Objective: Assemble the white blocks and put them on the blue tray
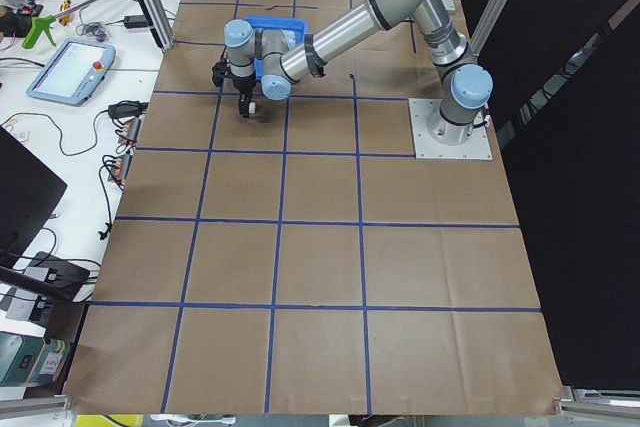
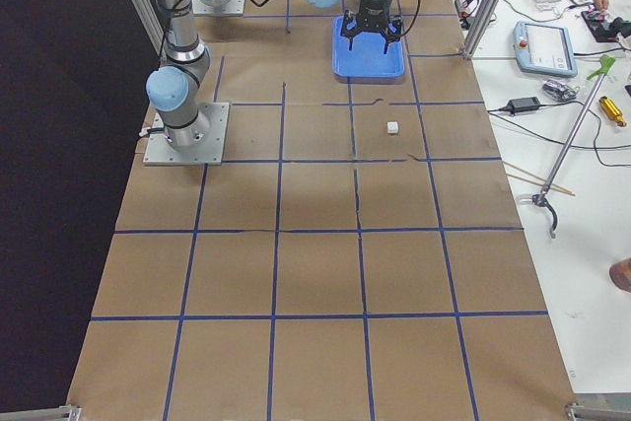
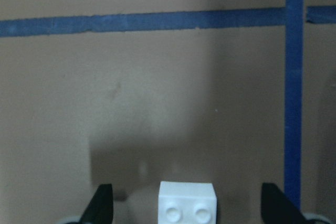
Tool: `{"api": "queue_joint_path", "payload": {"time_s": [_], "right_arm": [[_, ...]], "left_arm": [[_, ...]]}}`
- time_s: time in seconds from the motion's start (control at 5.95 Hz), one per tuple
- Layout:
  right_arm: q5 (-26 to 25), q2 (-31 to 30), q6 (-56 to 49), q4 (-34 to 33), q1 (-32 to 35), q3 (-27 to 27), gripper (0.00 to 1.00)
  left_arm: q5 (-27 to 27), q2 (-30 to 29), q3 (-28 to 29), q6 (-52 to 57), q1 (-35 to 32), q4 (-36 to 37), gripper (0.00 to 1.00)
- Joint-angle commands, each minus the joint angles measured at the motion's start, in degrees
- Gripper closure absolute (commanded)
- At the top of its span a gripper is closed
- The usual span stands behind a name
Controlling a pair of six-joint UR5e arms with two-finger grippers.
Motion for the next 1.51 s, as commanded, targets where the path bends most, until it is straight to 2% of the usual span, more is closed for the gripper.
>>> {"api": "queue_joint_path", "payload": {"time_s": [0.0,0.17,0.34,0.5,0.67,0.84,1.01,1.18,1.34], "right_arm": [[3.25,4.05,-10.84,-1.25,-3.19,-3.82,0.0],[5.37,6.16,-14.27,-0.9,-5.04,-5.76,0.0],[8.35,8.01,-14.47,-1.24,-5.14,-6.13,0.0],[13.25,11.07,-14.48,-1.42,-5.23,-5.87,0.0],[16.43,15.11,-14.21,-1.51,-5.58,-5.52,0.0],[19.86,18.45,-14.47,-1.51,-7.85,-5.17,0.0],[20.94,21.53,-14.48,-1.51,-8.83,-4.99,0.0],[21.03,23.74,-14.48,-4.73,-8.92,-4.64,0.0],[22.86,24.54,-14.48,-8.59,-9.01,-2.03,0.0]], "left_arm": [[0.16,0.72,-0.86,0.96,0.0,-0.23,0.03],[0.16,0.9,-1.04,1.39,0.0,-0.14,0.09],[0.07,0.9,-1.04,1.83,0.0,-0.05,0.29],[0.07,0.82,-1.04,1.93,0.0,-0.14,0.58],[-0.01,0.9,-1.04,1.93,0.0,-0.23,0.78],[0.07,1.08,-0.61,1.84,0.0,-0.4,0.9],[0.07,1.43,0.53,1.4,-0.35,-1.01,0.9],[-0.1,3.08,2.28,-0.6,-1.4,-3.72,0.9],[0.16,4.49,6.21,-6.45,-5.67,-9.49,0.9]]}}
